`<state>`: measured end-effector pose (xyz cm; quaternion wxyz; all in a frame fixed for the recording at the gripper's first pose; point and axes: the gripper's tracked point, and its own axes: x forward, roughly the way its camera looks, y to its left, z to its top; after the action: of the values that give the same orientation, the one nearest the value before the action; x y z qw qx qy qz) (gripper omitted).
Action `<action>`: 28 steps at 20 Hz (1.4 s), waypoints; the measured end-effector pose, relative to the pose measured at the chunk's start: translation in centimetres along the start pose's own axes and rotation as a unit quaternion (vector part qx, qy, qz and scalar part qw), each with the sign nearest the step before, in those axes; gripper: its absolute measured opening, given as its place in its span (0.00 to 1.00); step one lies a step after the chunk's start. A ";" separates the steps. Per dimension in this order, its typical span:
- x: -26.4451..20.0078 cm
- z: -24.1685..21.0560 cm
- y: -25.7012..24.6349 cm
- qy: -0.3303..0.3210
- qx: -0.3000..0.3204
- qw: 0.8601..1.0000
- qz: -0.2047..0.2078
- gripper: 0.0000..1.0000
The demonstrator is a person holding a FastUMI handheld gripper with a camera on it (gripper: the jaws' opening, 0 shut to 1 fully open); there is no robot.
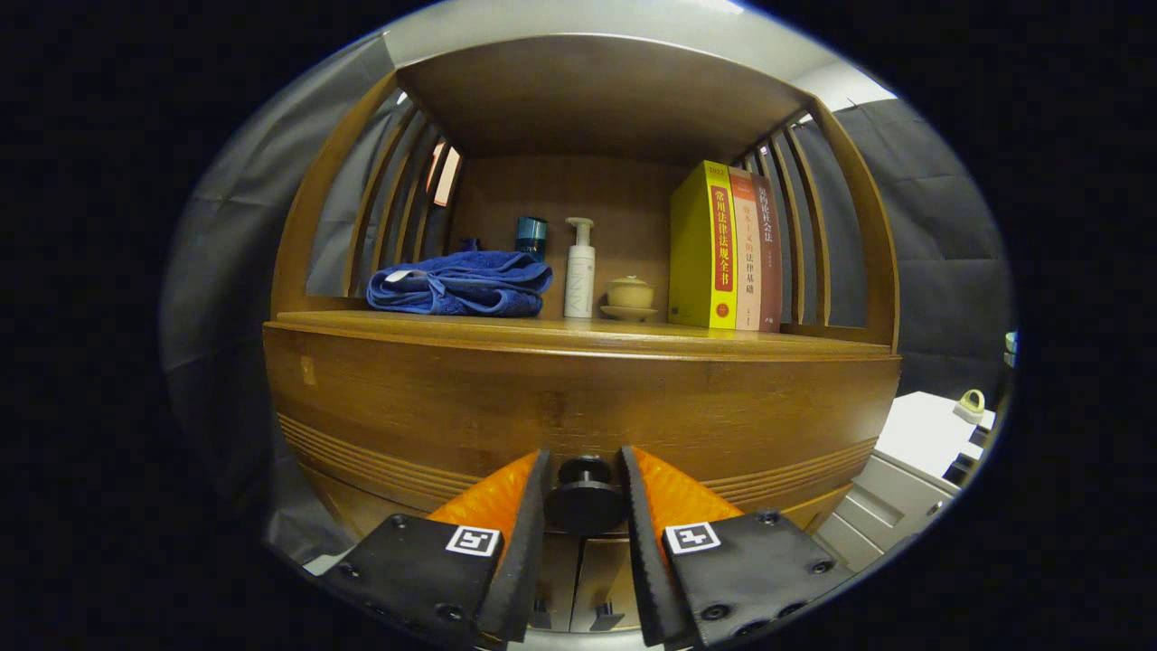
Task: Pull open the drawer, take out the items inside it, and place them on the countertop above the cabinet.
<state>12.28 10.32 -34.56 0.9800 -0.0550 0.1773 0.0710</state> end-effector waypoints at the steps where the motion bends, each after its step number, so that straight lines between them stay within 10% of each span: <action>1: 0.2 0.1 -0.1 -0.002 -0.002 1.000 0.001 0.53; 6: 0.0 0.3 -0.2 0.004 0.026 1.000 0.006 0.37; 28: -13.3 0.5 -0.3 0.049 0.090 0.995 0.013 0.37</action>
<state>0.18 8.46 -29.35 0.9702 0.0318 0.2311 0.0648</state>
